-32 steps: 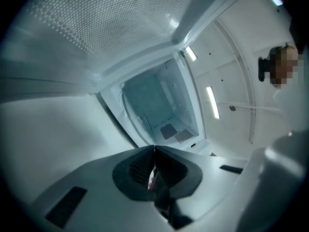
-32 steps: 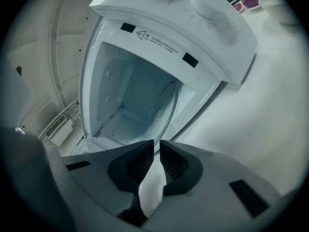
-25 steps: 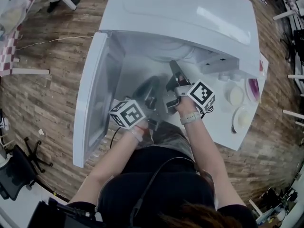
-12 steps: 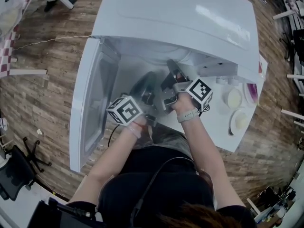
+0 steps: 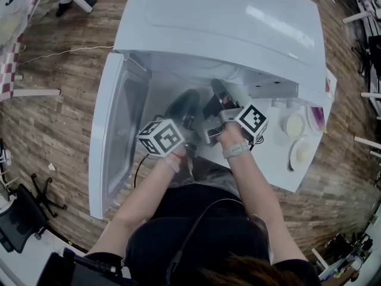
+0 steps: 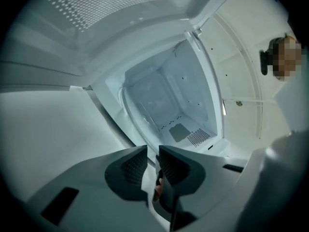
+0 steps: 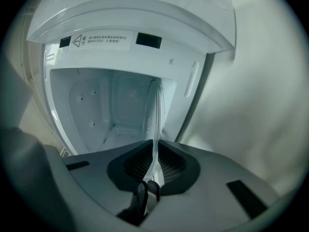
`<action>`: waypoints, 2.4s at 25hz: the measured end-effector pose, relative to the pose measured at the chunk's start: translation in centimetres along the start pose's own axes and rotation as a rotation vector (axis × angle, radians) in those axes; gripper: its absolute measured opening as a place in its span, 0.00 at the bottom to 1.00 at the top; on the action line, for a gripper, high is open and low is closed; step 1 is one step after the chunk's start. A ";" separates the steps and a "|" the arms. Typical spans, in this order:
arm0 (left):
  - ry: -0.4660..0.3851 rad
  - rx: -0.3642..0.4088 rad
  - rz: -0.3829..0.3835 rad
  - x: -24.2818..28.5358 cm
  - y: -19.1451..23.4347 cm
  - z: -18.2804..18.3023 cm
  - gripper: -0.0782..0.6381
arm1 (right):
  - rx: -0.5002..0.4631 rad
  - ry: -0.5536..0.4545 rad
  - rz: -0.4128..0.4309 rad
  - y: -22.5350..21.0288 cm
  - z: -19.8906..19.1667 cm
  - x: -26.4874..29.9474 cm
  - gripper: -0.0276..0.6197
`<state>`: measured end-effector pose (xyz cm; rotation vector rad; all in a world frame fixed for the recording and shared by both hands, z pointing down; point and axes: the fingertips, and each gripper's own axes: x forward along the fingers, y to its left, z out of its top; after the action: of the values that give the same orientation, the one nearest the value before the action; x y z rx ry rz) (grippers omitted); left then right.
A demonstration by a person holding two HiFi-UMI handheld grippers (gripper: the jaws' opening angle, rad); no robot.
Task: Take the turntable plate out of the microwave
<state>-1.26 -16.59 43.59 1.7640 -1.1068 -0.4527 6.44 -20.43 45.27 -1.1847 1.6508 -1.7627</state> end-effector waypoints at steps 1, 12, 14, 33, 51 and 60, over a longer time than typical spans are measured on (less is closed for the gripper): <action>0.008 0.019 0.003 0.2 -0.1 0.0 0.22 | -0.001 0.003 -0.001 0.0 0.0 -0.1 0.12; 0.050 -0.026 0.022 0.8 -0.3 -0.5 0.28 | 0.015 0.028 0.017 0.1 -0.7 -2.3 0.11; 0.052 -0.050 0.020 0.9 -0.4 -0.5 0.28 | 0.014 0.034 0.019 0.1 -0.9 -2.7 0.11; 0.068 -0.178 0.055 1.5 0.4 -1.3 0.23 | 0.008 0.089 0.047 -0.5 -2.6 -4.6 0.11; 0.057 -0.249 0.046 1.1 0.3 -1.6 0.21 | -0.020 0.022 0.018 -1.1 2.0 -3.5 0.18; 0.063 -0.275 0.028 0.5 0.3 -1.8 0.20 | 0.015 0.028 0.043 -0.5 1.7 -1.8 0.18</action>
<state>0.10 -16.14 44.79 1.5105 -0.9739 -0.5044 8.90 -19.92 45.06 -1.1145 1.6641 -1.7692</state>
